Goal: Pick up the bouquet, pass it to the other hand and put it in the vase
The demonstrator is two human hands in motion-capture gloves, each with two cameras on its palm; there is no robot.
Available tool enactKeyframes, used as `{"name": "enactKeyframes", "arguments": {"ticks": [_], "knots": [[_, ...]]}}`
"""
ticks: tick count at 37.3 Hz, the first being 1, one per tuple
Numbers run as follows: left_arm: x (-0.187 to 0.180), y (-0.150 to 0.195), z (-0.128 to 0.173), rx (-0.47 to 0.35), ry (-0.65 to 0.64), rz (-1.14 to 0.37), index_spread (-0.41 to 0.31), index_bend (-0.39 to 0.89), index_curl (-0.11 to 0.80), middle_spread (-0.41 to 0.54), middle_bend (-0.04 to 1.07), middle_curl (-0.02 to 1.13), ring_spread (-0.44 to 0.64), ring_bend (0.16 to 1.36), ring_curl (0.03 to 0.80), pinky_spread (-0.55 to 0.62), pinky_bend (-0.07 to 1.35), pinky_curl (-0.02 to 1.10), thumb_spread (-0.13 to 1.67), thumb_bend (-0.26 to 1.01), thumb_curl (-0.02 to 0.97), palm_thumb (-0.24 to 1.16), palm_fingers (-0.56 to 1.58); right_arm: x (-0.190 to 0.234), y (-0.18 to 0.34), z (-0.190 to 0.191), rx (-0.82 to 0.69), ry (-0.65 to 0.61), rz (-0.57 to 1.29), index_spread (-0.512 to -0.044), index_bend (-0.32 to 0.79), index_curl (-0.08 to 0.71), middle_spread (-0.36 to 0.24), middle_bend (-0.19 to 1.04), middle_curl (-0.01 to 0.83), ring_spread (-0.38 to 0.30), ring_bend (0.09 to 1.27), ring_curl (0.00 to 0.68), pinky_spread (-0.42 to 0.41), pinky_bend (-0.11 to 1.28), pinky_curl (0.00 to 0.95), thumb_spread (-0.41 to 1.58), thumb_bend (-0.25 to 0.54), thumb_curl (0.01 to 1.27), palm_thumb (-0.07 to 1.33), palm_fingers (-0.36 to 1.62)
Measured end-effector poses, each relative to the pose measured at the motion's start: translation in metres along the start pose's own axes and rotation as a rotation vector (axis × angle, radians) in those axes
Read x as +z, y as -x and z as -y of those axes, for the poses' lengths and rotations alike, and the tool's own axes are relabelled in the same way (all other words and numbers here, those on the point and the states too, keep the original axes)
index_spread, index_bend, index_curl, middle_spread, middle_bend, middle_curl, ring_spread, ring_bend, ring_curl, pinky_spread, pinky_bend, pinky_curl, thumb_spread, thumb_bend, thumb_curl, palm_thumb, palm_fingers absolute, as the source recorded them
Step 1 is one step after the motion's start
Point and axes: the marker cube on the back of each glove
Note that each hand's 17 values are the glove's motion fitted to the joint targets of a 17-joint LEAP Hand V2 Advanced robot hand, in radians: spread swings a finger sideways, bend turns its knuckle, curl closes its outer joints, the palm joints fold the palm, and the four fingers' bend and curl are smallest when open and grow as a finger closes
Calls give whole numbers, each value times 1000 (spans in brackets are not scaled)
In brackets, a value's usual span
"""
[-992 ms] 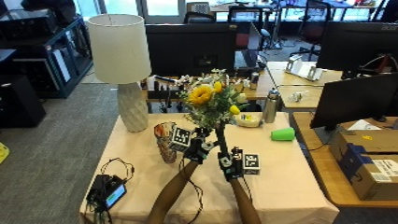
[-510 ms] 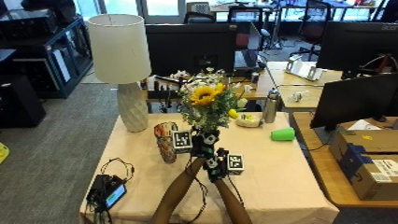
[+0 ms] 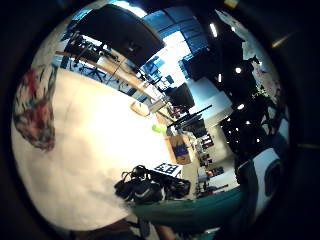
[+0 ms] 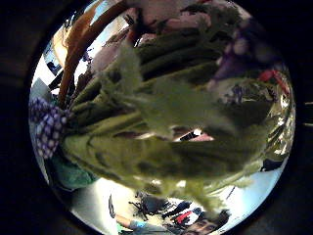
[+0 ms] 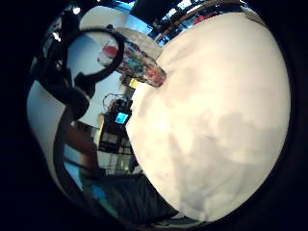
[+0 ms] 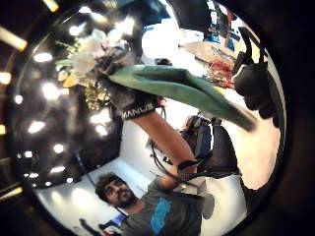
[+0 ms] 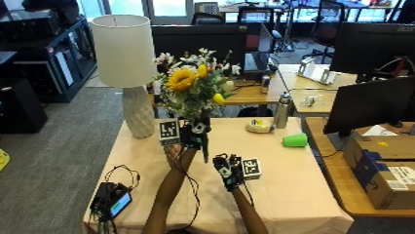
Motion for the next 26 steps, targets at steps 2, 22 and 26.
{"name": "enactKeyframes", "arguments": {"ticks": [2,22,26], "knots": [[-20,-10,11,-57,-20,-3,-325,178,386,-372,593,526,-383,769,438,-406,612,421,352,-32,633,833,1393,-9,2,-4,-12,-18,12,-271,134,514,-146,553,534,-143,841,499,-174,676,459,698,-38,667,869,1003],[-157,23,122,-5,-236,84,-349,192,441,-375,625,525,-379,771,454,-410,620,428,264,-41,704,823,1386,-64,-40,-13,-5,-124,-73,-292,120,412,-152,381,463,-136,550,398,44,452,368,845,-26,620,863,1019],[-161,40,127,-100,-254,111,-350,190,448,-374,626,524,-380,772,455,-413,620,429,257,-40,714,820,1386,-67,-44,-13,-27,-129,-93,-291,117,396,-153,365,460,-139,519,394,60,437,364,856,-26,615,861,1030]]}}
